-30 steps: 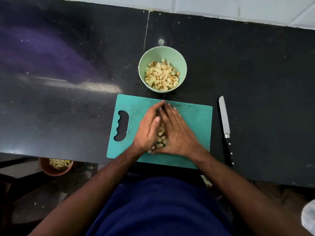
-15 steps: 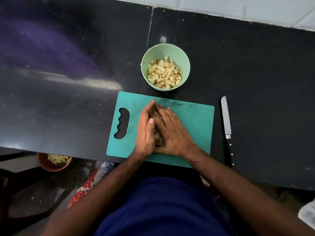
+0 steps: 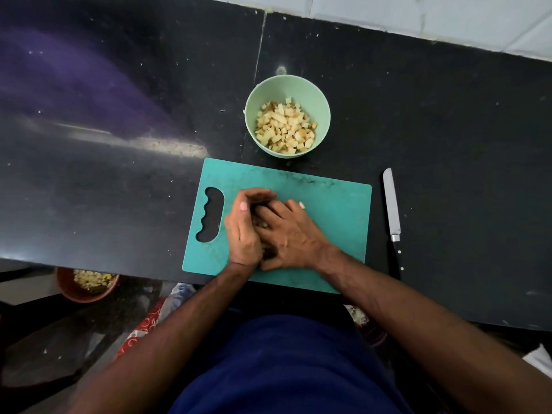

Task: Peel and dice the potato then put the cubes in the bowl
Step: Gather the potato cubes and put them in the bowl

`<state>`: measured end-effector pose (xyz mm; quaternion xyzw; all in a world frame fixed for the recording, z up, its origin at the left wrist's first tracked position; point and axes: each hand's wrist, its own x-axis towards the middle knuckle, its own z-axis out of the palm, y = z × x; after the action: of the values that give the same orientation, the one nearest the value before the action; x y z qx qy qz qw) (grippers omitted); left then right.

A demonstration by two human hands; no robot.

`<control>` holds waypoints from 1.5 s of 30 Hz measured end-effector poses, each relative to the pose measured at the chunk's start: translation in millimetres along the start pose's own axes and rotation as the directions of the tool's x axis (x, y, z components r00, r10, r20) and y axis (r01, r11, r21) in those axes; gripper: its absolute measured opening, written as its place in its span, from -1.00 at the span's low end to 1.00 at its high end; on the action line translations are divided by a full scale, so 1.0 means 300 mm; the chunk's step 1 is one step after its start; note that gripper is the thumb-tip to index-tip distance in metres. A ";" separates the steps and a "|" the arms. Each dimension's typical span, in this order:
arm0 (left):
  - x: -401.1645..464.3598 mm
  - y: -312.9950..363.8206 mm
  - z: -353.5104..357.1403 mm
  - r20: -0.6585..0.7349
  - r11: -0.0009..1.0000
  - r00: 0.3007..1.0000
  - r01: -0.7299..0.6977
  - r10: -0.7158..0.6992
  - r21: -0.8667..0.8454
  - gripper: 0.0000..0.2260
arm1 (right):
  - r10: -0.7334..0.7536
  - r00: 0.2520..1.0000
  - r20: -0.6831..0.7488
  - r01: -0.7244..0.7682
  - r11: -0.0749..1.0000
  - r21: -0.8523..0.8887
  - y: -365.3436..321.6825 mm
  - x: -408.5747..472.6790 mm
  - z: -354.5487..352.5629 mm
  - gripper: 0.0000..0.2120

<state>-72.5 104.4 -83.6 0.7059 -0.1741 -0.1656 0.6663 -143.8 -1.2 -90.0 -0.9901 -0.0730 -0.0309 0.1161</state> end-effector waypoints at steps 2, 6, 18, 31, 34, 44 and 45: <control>0.001 -0.001 0.001 0.005 1.000 1.000 -0.003 0.003 0.008 -0.57 | -0.043 0.998 -0.037 0.042 0.999 -0.027 0.005 0.003 0.006 -0.38; 0.003 0.007 0.006 -0.058 0.994 0.996 0.058 -0.064 -0.095 -0.59 | -0.062 0.984 -0.170 0.049 0.996 -0.079 -0.002 0.014 0.014 -0.56; 0.103 0.082 0.003 -0.107 0.969 0.987 0.090 -0.117 -0.231 -0.58 | 0.216 0.973 0.087 -0.232 0.913 0.334 0.009 0.113 -0.098 -0.68; 0.197 0.140 -0.053 0.217 0.992 0.969 0.125 -0.116 -0.031 -0.66 | 0.445 0.818 0.364 -0.521 0.303 0.798 0.177 0.209 -0.482 -0.88; 0.197 0.116 -0.078 0.192 0.993 0.974 0.121 -0.118 -0.003 -0.74 | 0.558 0.779 0.286 -0.577 0.459 0.676 0.294 0.345 -0.517 -0.84; 0.192 0.090 -0.233 0.449 0.878 0.892 -0.172 -0.055 0.447 -0.76 | 0.288 0.701 0.652 -0.411 0.911 0.040 0.436 0.498 -0.523 -0.45; 0.187 0.085 -0.250 0.489 0.858 0.870 -0.202 -0.064 0.472 -0.74 | 0.267 0.709 0.652 -0.423 0.902 0.091 0.436 0.495 -0.550 -0.51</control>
<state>11.4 142.9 -53.9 0.7841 -0.4000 -0.2618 0.3958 15.5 -145.1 52.3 -0.9182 0.0772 0.3303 0.2044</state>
